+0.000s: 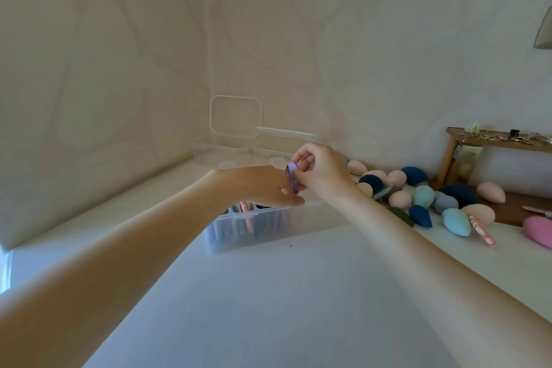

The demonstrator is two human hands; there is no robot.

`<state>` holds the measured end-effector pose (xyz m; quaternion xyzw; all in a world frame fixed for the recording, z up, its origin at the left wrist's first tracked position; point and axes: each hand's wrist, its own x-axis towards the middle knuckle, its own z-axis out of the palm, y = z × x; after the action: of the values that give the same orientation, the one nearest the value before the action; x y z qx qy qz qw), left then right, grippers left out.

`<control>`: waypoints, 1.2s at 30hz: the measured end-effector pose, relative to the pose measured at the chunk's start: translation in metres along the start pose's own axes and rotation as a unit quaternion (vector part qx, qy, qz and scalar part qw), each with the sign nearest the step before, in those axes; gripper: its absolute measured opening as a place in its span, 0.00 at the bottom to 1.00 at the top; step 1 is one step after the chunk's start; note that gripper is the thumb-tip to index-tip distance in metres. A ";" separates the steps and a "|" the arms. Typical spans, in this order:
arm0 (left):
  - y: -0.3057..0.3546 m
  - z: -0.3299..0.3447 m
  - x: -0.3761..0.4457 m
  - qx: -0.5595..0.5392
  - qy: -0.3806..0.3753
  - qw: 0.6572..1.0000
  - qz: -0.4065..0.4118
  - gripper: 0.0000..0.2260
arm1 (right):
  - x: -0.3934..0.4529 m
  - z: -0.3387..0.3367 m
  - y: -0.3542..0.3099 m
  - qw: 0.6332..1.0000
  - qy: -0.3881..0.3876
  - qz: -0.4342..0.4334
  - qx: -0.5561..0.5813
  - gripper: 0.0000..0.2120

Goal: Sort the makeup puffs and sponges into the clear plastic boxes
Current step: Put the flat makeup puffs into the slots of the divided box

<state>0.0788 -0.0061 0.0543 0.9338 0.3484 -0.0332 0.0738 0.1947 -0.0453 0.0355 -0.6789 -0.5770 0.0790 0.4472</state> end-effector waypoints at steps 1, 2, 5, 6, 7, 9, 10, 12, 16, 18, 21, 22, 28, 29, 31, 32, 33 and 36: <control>0.000 0.000 -0.001 -0.004 0.003 1.000 0.000 0.17 | 0.001 0.000 0.000 1.000 0.003 -0.004 -0.006 0.06; -0.001 0.000 -0.001 -0.010 0.009 1.000 0.001 0.17 | 0.001 0.001 0.000 1.000 0.008 -0.007 -0.009 0.06; -0.003 0.001 -0.001 -0.021 0.022 1.000 0.004 0.17 | 0.001 0.003 0.002 1.000 0.003 -0.006 -0.015 0.07; -0.003 0.002 -0.001 -0.016 0.021 1.000 0.006 0.18 | 0.001 0.005 0.004 1.000 -0.013 0.001 -0.018 0.06; -0.004 0.002 -0.001 -0.011 0.019 1.000 0.008 0.18 | 0.000 0.006 0.005 0.999 -0.031 0.009 -0.025 0.05; -0.004 0.002 -0.002 -0.006 0.016 1.000 0.012 0.20 | 0.001 0.008 0.008 0.998 -0.049 0.023 -0.037 0.06; -0.004 0.002 -0.002 -0.007 0.016 1.000 0.013 0.20 | 0.002 0.009 0.008 0.998 -0.049 0.028 -0.037 0.07; -0.006 0.002 -0.002 -0.020 0.015 1.000 0.008 0.20 | 0.004 0.010 0.007 0.997 -0.053 0.032 -0.040 0.08; -0.013 -0.001 0.000 -0.055 0.021 0.998 0.010 0.14 | 0.004 0.008 0.002 0.987 -0.105 0.019 -0.122 0.06; -0.016 -0.004 0.002 -0.067 0.039 0.997 -0.003 0.13 | 0.004 0.005 0.000 0.981 -0.111 0.000 -0.158 0.08; -0.015 -0.002 0.005 -0.043 0.052 0.997 -0.022 0.13 | 0.005 0.004 0.000 0.981 -0.107 -0.001 -0.161 0.08; -0.014 0.001 0.006 -0.029 0.050 0.998 -0.020 0.14 | 0.006 0.004 -0.001 0.982 -0.107 0.002 -0.157 0.08; -0.012 0.015 0.016 -0.004 0.041 0.999 -0.035 0.19 | 0.003 0.004 0.007 0.990 -0.086 0.017 -0.108 0.08; -0.013 0.015 0.018 -0.012 0.040 0.998 -0.036 0.19 | 0.002 0.004 0.007 0.990 -0.085 0.018 -0.108 0.07; -0.015 0.015 0.018 -0.040 0.042 0.998 -0.035 0.20 | 0.001 0.005 0.006 0.989 -0.093 0.019 -0.117 0.06; -0.016 0.015 0.017 -0.060 0.045 0.997 -0.034 0.20 | 0.001 0.007 0.005 0.987 -0.099 0.021 -0.124 0.07; -0.017 0.015 0.015 -0.083 0.048 0.995 -0.033 0.20 | 0.001 0.009 0.004 0.985 -0.108 0.024 -0.129 0.08; -0.019 0.012 0.011 -0.134 0.049 0.989 -0.031 0.19 | 0.002 0.016 0.005 0.985 -0.110 0.035 -0.125 0.09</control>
<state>0.0746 0.0131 0.0391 0.9047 0.3817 0.0570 0.1803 0.1886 -0.0352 0.0230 -0.7364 -0.6038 0.0958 0.2898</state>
